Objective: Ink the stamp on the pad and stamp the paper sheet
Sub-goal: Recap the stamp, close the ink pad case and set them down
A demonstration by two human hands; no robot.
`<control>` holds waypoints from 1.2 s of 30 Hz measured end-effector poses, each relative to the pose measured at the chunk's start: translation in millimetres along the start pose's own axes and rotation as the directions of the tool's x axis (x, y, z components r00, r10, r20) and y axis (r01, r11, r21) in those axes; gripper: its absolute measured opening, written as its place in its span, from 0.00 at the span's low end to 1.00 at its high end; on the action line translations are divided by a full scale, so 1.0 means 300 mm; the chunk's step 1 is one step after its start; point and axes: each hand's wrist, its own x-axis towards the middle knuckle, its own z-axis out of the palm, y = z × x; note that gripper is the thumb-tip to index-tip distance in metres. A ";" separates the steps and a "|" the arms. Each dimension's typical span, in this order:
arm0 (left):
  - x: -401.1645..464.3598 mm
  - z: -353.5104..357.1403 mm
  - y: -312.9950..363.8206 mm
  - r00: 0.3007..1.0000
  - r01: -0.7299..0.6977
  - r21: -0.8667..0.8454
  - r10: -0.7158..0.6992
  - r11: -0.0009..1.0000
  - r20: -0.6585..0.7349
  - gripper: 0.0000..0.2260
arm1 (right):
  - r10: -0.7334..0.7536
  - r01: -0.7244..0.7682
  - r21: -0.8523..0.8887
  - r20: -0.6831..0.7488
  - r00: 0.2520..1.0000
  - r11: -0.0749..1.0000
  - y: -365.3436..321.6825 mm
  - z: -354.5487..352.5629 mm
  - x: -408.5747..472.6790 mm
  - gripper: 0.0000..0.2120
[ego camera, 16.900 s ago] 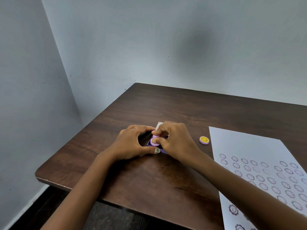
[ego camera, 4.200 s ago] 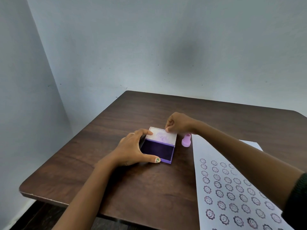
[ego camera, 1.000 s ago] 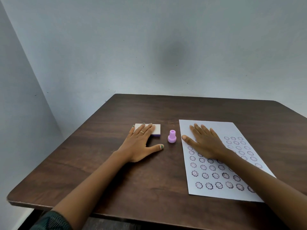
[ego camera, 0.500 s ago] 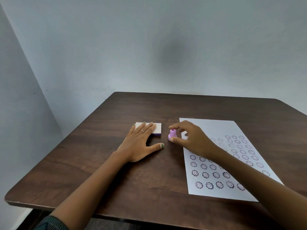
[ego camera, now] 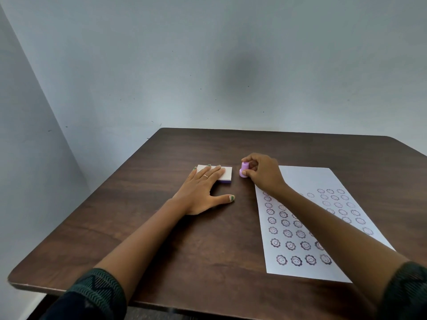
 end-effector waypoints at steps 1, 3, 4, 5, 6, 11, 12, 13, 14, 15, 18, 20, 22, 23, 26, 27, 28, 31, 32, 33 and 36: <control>0.008 0.000 0.001 1.000 0.001 0.001 -0.001 1.000 -0.001 0.38 | 0.000 0.000 0.006 -0.010 1.000 1.000 0.001 0.006 0.005 0.13; 0.023 0.000 0.005 1.000 0.001 0.010 -0.001 1.000 -0.002 0.38 | 0.008 -0.007 0.021 -0.027 1.000 1.000 0.006 0.013 0.007 0.15; 0.030 0.001 0.008 1.000 0.001 0.017 -0.001 1.000 -0.003 0.38 | 0.012 -0.011 0.029 -0.032 0.999 1.000 0.009 0.014 0.007 0.16; 0.035 0.000 0.010 1.000 0.001 0.025 -0.001 1.000 -0.002 0.38 | 0.015 -0.014 0.038 -0.034 0.999 0.999 0.010 0.015 0.007 0.17; 0.039 0.000 0.012 1.000 0.002 0.030 -0.002 1.000 -0.001 0.38 | 0.019 -0.017 0.045 -0.033 0.999 0.999 0.011 0.016 0.006 0.17; 0.044 -0.004 0.018 1.000 0.002 0.070 -0.003 0.998 0.015 0.38 | 0.011 -0.010 0.046 -0.034 0.999 0.999 0.008 0.017 0.000 0.18; 0.043 -0.004 0.019 1.000 0.001 0.079 -0.002 0.997 0.016 0.38 | 0.011 -0.010 0.045 -0.036 0.999 0.999 0.008 0.016 -0.002 0.19; 0.042 -0.005 0.020 1.000 0.000 0.091 -0.001 0.996 0.016 0.38 | 0.013 -0.012 0.044 -0.037 0.999 0.999 0.007 0.016 -0.003 0.19; 0.042 -0.005 0.021 1.000 -0.003 0.105 0.001 0.994 0.013 0.38 | 0.016 -0.015 0.042 -0.037 0.999 0.999 0.006 0.016 -0.003 0.20; 0.042 -0.005 0.021 1.000 -0.005 0.122 0.004 0.993 0.009 0.38 | 0.017 -0.016 0.037 -0.036 0.999 0.999 0.005 0.017 -0.002 0.21; 0.040 -0.003 0.024 1.000 -0.011 0.172 0.012 0.985 -0.002 0.38 | 0.026 -0.025 0.042 -0.030 0.999 0.999 0.005 0.012 -0.002 0.25; 0.038 -0.003 0.026 1.000 -0.015 0.184 0.017 0.983 -0.012 0.37 | 0.048 -0.044 0.068 -0.047 0.998 0.997 0.006 0.002 -0.005 0.27; 0.034 -0.003 0.028 0.999 -0.020 0.182 0.027 0.983 -0.034 0.38 | 0.066 -0.060 0.081 -0.075 0.995 0.995 0.010 -0.010 -0.012 0.27; 0.032 -0.002 0.029 0.998 -0.026 0.176 0.034 0.984 -0.047 0.38 | 0.071 -0.065 0.073 -0.085 0.994 0.995 0.012 -0.017 -0.016 0.25; 0.026 0.003 0.027 0.996 -0.035 0.144 0.047 0.989 -0.081 0.37 | 0.063 -0.065 -0.061 -0.033 0.997 0.996 0.029 -0.039 -0.035 0.22; 0.024 0.004 0.025 0.995 -0.033 0.126 0.045 0.991 -0.090 0.36 | 0.056 -0.054 -0.136 0.012 0.998 0.989 0.038 -0.045 -0.043 0.23; 0.023 0.006 0.024 0.994 -0.029 0.101 0.039 0.994 -0.099 0.36 | 0.048 -0.034 -0.209 0.061 0.997 0.977 0.047 -0.050 -0.051 0.23; 0.024 0.006 0.023 0.995 -0.010 0.039 0.014 0.999 -0.102 0.34 | 0.043 0.024 -0.346 0.184 0.982 0.938 0.065 -0.050 -0.072 0.24; 0.026 0.006 0.022 0.996 -0.007 0.034 0.010 0.999 -0.092 0.34 | 0.048 0.037 -0.375 0.214 0.976 0.926 0.069 -0.045 -0.077 0.24; 0.029 0.008 0.021 0.997 -0.007 0.034 0.010 0.999 -0.077 0.34 | 0.055 0.044 -0.401 0.233 0.971 0.915 0.076 -0.039 -0.080 0.25; 0.028 0.011 0.014 0.998 -0.019 0.048 0.022 0.999 -0.056 0.35 | 0.073 0.039 -0.451 0.229 0.971 0.892 0.097 -0.026 -0.085 0.25</control>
